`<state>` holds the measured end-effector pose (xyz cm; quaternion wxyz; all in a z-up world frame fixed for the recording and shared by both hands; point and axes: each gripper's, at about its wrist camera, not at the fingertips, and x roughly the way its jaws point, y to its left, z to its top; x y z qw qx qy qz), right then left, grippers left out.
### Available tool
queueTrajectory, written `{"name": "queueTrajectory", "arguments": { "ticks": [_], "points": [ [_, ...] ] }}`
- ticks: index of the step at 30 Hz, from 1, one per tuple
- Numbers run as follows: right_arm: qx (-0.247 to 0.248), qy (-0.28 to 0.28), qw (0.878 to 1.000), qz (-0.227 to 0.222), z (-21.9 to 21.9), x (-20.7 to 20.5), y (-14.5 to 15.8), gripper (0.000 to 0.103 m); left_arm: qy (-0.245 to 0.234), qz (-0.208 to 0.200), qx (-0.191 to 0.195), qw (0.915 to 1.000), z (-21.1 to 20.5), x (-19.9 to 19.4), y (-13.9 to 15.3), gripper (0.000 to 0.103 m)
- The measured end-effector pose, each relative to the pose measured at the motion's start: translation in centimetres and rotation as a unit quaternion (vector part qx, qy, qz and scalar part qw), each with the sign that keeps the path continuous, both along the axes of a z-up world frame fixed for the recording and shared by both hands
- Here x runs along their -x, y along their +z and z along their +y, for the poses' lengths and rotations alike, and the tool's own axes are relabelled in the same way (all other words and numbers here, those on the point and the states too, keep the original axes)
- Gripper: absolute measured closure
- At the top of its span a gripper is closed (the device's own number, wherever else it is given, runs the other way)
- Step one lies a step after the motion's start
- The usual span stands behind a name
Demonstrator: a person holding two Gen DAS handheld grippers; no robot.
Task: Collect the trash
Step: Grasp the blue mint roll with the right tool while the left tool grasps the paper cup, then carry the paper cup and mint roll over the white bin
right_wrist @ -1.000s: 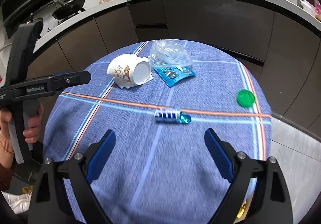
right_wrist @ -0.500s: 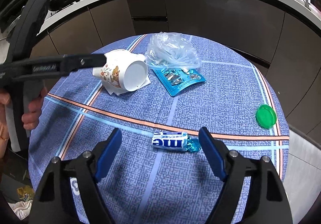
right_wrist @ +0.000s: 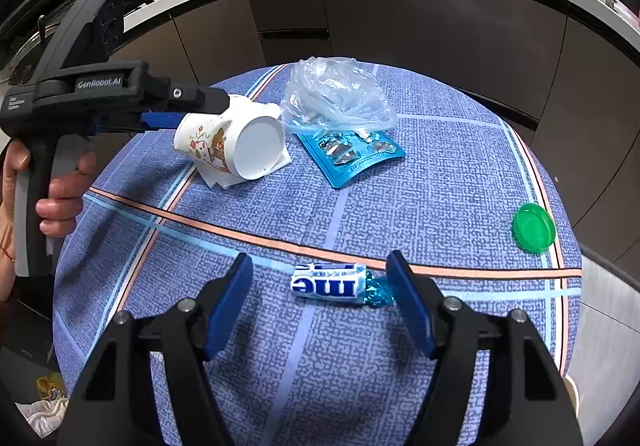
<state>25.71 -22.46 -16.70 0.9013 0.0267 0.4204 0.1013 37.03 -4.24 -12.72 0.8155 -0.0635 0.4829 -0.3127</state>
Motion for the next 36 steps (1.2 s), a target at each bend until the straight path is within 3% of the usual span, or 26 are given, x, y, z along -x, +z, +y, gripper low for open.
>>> {"name": "queueTrajectory", "arguments": {
  "ticks": [2,4,9,11,13,27,36],
  "points": [
    [0.001,-0.002,1.000,0.000,0.0,0.1,0.0,0.041,-0.011,-0.004,-0.005,0.9999,-0.5,0.4,0.1,0.051],
    [0.003,-0.003,1.000,0.001,-0.1,0.2,0.0,0.046,-0.024,-0.004,-0.007,0.9997,-1.2,0.7,-0.1,0.063],
    [0.007,-0.006,1.000,0.004,-0.2,0.2,-0.1,0.063,-0.039,0.003,0.002,0.9992,-2.4,1.1,-0.2,0.073],
    [0.007,-0.007,1.000,0.006,-0.2,0.3,-0.1,0.065,-0.042,0.007,0.008,0.9990,-2.6,1.3,-0.2,0.079],
    [0.008,-0.005,1.000,0.006,-0.2,0.4,-0.1,0.065,-0.045,0.012,0.014,0.9988,-2.9,1.5,-0.1,0.097],
    [-0.003,-0.006,1.000,-0.020,-0.4,3.4,2.0,0.066,-0.022,-0.037,0.021,0.9989,-1.4,7.3,2.8,0.101],
    [-0.005,-0.017,0.998,-0.057,-1.5,8.5,5.2,0.066,-0.057,-0.083,0.032,0.9944,-2.2,14.1,6.0,0.101]
  ]
}}
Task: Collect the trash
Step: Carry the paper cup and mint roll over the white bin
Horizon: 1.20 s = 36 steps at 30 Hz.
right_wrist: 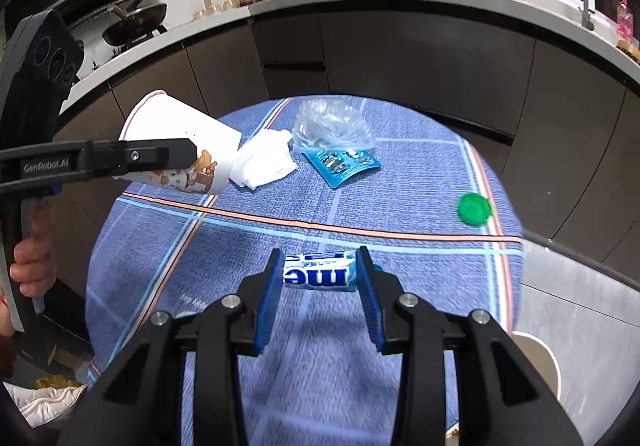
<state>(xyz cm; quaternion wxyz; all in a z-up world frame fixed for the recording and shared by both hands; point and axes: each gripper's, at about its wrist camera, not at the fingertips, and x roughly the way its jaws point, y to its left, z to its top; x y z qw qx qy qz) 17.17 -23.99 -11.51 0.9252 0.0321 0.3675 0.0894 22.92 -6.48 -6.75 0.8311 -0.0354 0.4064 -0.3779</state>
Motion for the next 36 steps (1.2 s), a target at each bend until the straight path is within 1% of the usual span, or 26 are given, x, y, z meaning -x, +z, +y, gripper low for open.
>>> {"name": "queueTrajectory", "arguments": {
  "ticks": [2,7,11,14,17,22,28,30,36],
  "points": [
    [0.004,-0.004,1.000,-0.007,-0.5,1.3,0.6,0.066,-0.010,-0.005,0.004,0.9999,-0.4,1.1,0.5,0.101],
    [0.016,-0.021,1.000,-0.017,-2.2,4.6,1.8,0.066,-0.053,-0.015,0.008,0.9985,-2.4,4.5,1.1,0.101],
    [0.021,-0.046,0.999,-0.020,-4.2,7.5,2.0,0.066,-0.098,-0.014,0.010,0.9950,-5.5,7.1,1.1,0.101],
    [0.020,-0.064,0.998,-0.017,-5.8,9.2,1.7,0.066,-0.123,-0.010,0.011,0.9922,-7.7,8.2,1.0,0.101],
    [0.022,-0.083,0.996,-0.010,-7.5,11.1,1.1,0.066,-0.150,-0.004,0.014,0.9885,-10.2,9.0,0.7,0.101],
    [0.019,-0.114,0.993,0.008,-10.3,13.8,-0.5,0.066,-0.178,0.013,0.024,0.9836,-13.7,9.7,-0.2,0.101],
    [0.012,-0.138,0.990,0.018,-12.8,15.9,-2.4,0.066,-0.213,0.031,0.031,0.9760,-17.7,10.2,-1.5,0.101],
    [0.009,-0.145,0.989,0.027,-13.4,16.3,-3.6,0.066,-0.224,0.040,0.028,0.9733,-19.2,10.2,-2.3,0.101],
    [-0.006,-0.153,0.987,0.046,-14.9,16.6,-6.5,0.066,-0.234,0.064,0.004,0.9701,-23.3,9.6,-4.6,0.101]
  ]
}}
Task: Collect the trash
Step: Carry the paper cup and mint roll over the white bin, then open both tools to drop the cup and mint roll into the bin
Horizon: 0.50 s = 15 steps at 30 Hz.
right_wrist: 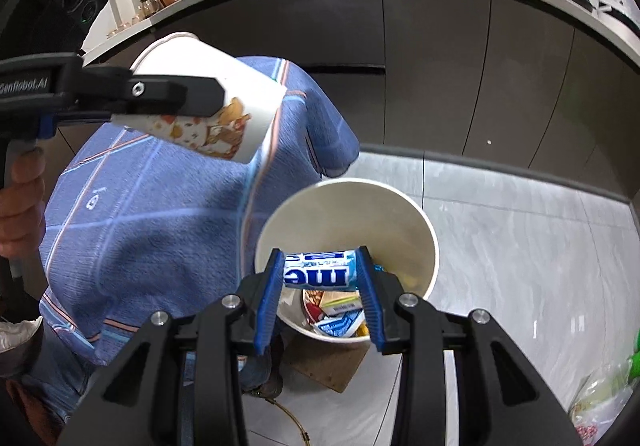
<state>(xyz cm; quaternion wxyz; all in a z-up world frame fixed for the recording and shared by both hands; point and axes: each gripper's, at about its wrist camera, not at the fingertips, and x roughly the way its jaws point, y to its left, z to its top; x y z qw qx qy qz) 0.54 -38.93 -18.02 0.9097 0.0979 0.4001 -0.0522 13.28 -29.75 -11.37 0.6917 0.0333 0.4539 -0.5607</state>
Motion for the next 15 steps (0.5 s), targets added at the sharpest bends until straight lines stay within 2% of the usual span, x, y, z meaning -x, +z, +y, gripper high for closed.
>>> {"name": "queueTrajectory", "arguments": {
  "ticks": [11,15],
  "points": [
    [-0.029,-0.012,0.999,0.038,-2.0,-1.2,-5.1,0.065,-0.021,0.013,-0.058,0.9980,-4.9,-0.2,-4.5,0.101],
    [-0.032,-0.014,0.998,0.047,-2.4,-1.6,-6.2,0.065,-0.030,0.012,-0.066,0.9973,-5.8,0.0,-5.4,0.101]
  ]
}}
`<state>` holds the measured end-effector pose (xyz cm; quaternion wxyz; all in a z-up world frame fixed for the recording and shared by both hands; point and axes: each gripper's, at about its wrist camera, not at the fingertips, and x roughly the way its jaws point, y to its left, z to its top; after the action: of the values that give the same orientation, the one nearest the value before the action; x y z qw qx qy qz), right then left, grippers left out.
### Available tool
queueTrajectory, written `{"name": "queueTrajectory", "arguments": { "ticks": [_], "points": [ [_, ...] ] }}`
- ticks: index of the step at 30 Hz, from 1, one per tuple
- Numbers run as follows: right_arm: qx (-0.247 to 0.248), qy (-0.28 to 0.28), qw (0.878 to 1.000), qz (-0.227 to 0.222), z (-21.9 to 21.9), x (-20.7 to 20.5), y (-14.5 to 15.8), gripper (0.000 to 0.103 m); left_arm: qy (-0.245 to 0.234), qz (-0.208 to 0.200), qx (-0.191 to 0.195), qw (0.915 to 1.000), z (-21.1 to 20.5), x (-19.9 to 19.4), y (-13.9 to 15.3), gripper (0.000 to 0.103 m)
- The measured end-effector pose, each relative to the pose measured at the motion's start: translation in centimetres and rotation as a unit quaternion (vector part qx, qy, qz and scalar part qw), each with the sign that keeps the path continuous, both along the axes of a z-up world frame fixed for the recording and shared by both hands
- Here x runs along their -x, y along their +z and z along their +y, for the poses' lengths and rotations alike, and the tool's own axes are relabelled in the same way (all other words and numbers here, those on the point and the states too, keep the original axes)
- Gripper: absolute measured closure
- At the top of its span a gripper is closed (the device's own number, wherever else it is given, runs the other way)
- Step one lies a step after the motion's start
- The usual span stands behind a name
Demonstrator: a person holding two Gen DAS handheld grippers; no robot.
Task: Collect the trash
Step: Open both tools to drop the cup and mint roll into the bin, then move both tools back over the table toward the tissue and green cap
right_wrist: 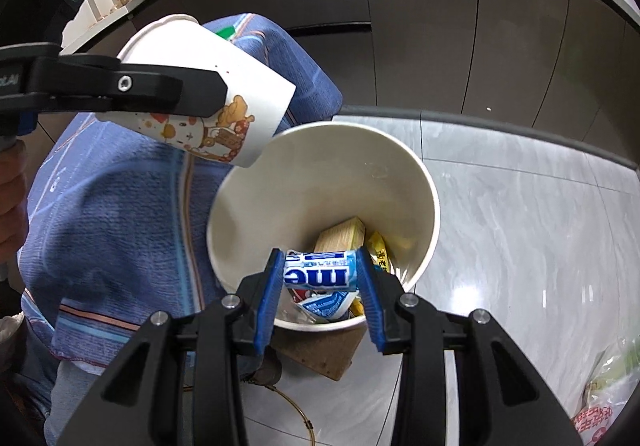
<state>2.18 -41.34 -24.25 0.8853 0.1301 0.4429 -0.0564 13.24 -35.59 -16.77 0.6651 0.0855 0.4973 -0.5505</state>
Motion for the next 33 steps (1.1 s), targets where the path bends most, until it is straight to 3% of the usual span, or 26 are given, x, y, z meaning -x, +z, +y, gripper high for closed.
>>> {"name": "queueTrajectory", "arguments": {
  "ticks": [5,6,9,14,16,18,20,25,33],
  "points": [
    [0.000,0.003,1.000,0.003,-0.3,-0.4,-0.9,0.064,-0.006,-0.007,-0.010,0.9999,-1.6,0.4,-0.7,0.099],
    [-0.001,0.004,1.000,0.004,-0.3,-0.4,-1.0,0.063,-0.006,-0.007,-0.014,0.9999,-1.9,0.4,-0.9,0.095],
    [0.004,0.009,1.000,0.004,-0.2,-0.3,-1.2,0.053,0.007,-0.011,-0.020,0.9997,-2.6,0.4,-1.2,0.065],
    [0.015,0.023,1.000,0.003,-0.3,0.2,-1.4,0.036,0.020,-0.011,-0.018,0.9996,-2.7,-0.1,-1.2,0.054],
    [0.018,0.026,1.000,0.003,-0.3,0.5,-1.4,0.029,0.028,-0.018,-0.018,0.9993,-2.6,-0.3,-1.1,0.044],
    [0.016,0.025,1.000,-0.001,-0.4,0.9,-1.4,0.018,0.032,-0.021,-0.013,0.9992,-2.2,-0.4,-0.9,0.039],
    [0.015,0.024,1.000,-0.006,-0.5,1.2,-1.2,0.013,0.035,-0.027,-0.010,0.9990,-2.0,-0.5,-0.6,0.035],
    [0.017,0.021,1.000,-0.008,-0.5,1.3,-1.1,0.006,0.064,-0.054,-0.006,0.9964,-1.1,-0.6,0.3,0.008],
    [0.010,0.018,1.000,-0.004,-0.4,0.7,-0.4,0.003,0.122,-0.056,-0.007,0.9909,1.3,-1.8,1.2,0.009]
  ]
}}
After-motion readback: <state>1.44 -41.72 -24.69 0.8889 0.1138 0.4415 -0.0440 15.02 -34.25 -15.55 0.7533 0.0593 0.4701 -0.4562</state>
